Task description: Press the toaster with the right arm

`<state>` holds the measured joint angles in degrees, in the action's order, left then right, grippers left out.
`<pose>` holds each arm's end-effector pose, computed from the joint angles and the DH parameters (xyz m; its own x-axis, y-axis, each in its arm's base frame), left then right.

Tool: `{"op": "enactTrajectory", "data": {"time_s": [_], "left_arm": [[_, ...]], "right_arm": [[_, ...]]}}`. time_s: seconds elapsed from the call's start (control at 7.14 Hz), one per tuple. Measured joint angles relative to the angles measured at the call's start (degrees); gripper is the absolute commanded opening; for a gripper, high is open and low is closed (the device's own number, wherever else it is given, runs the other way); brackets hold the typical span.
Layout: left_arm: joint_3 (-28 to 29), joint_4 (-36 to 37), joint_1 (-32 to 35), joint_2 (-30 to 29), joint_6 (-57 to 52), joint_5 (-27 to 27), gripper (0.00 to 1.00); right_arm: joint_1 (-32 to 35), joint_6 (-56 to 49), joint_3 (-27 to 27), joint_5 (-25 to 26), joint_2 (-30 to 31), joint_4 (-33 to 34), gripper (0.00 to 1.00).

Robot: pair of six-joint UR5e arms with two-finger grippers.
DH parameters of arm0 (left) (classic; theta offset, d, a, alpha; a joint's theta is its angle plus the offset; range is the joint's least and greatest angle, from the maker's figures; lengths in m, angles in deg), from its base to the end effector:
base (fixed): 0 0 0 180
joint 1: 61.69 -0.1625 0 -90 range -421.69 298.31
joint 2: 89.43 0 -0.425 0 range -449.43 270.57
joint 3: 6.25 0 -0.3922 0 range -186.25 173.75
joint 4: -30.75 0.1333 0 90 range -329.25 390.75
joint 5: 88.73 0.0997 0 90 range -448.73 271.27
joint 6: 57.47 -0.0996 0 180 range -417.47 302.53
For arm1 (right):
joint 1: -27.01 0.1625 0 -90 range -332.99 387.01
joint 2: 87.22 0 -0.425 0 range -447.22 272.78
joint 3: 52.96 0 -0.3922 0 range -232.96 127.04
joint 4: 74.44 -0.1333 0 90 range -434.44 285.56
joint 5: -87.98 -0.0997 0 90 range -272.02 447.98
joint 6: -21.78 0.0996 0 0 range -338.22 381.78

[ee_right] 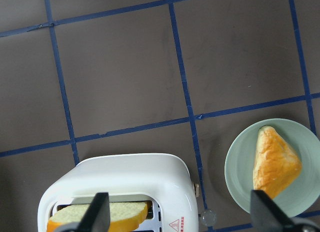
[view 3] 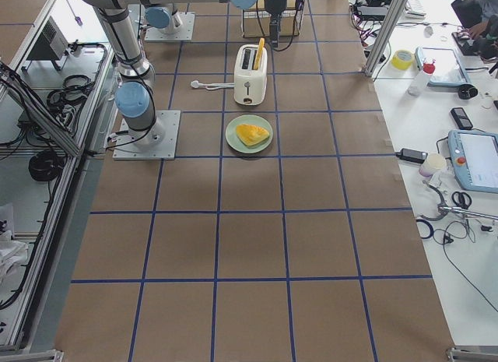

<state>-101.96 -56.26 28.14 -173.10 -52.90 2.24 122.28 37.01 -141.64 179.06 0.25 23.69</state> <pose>-0.1303 -0.4515 0.4960 -0.9964 -0.0835 -0.0118 -0.0826 0.9945 -0.0641 0.1788 -0.5076 0.4920 -0.9848 0.1733 -0.0136 0.1736 0.9773 -0.1212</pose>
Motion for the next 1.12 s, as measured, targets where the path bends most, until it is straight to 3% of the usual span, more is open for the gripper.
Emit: {"op": "enactTrajectory", "data": {"time_s": [0.14,0.28,0.56,0.7,1.12], "left_arm": [[0.00,0.00,0.00,0.00,0.00,0.00,1.00],[0.00,0.00,0.00,0.00,0.00,0.00,1.00],[0.00,0.00,0.00,0.00,0.00,0.00,1.00],[0.00,0.00,0.00,0.00,0.00,0.00,1.00],[0.00,0.00,0.00,0.00,0.00,0.00,1.00]], "right_arm": [[0.00,-0.02,0.00,0.04,-0.01,-0.03,0.91],[-0.02,-0.05,0.00,0.07,-0.02,-0.08,0.71],[-0.42,-0.19,-0.22,-0.18,-0.11,-0.75,0.16],[-0.70,-0.67,-0.40,-0.17,-0.20,-2.32,0.00],[-2.98,-6.72,-1.17,-0.69,-0.43,-11.04,0.00]]}}
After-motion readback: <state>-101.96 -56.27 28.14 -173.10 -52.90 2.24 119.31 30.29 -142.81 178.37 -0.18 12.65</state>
